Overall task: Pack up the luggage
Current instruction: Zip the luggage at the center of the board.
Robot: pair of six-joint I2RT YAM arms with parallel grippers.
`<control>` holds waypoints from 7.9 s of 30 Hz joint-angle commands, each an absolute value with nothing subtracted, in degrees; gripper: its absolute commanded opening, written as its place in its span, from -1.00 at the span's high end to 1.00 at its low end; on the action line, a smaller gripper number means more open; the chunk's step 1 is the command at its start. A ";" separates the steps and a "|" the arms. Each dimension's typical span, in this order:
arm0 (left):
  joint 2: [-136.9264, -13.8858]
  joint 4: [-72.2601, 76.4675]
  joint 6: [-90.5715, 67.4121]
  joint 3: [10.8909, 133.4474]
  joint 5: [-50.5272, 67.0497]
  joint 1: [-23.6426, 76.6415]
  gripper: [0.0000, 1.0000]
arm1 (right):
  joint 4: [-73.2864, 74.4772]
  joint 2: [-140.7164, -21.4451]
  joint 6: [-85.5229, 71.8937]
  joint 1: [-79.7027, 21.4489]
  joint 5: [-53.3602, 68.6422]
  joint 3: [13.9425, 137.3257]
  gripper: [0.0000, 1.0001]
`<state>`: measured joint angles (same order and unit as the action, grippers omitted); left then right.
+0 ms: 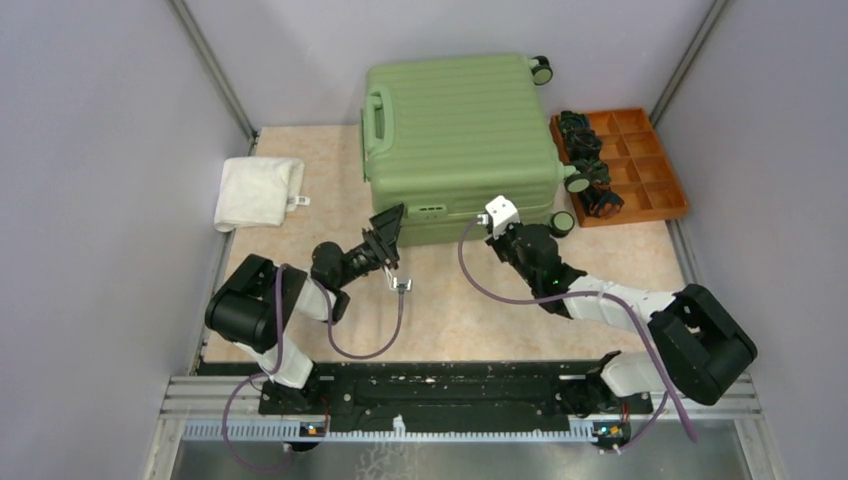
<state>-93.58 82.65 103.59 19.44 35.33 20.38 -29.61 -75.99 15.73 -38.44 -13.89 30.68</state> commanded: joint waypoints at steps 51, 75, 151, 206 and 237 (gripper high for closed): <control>-80.84 -22.50 40.83 74.50 45.44 -3.39 -0.96 | -10.26 -60.55 -15.98 -51.23 -39.05 38.82 -0.21; -95.80 7.33 24.26 63.96 39.20 -3.26 -0.66 | 20.36 -114.52 -23.85 -8.61 -14.24 108.27 0.26; -84.38 -6.65 21.99 65.16 37.60 -17.61 -0.60 | 3.27 -72.55 -39.04 -23.38 -1.93 43.45 0.47; -61.50 8.22 72.67 36.57 38.96 2.37 -0.62 | -48.10 -83.90 10.86 -44.05 15.13 28.36 -0.41; -60.68 0.35 77.27 41.89 39.15 7.24 -0.59 | -59.79 -83.31 9.22 -53.77 -1.54 22.14 1.00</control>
<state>-61.63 -4.27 74.13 38.70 27.49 3.18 -55.70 -85.86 11.27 -52.18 -3.29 22.11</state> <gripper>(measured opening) 0.801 0.007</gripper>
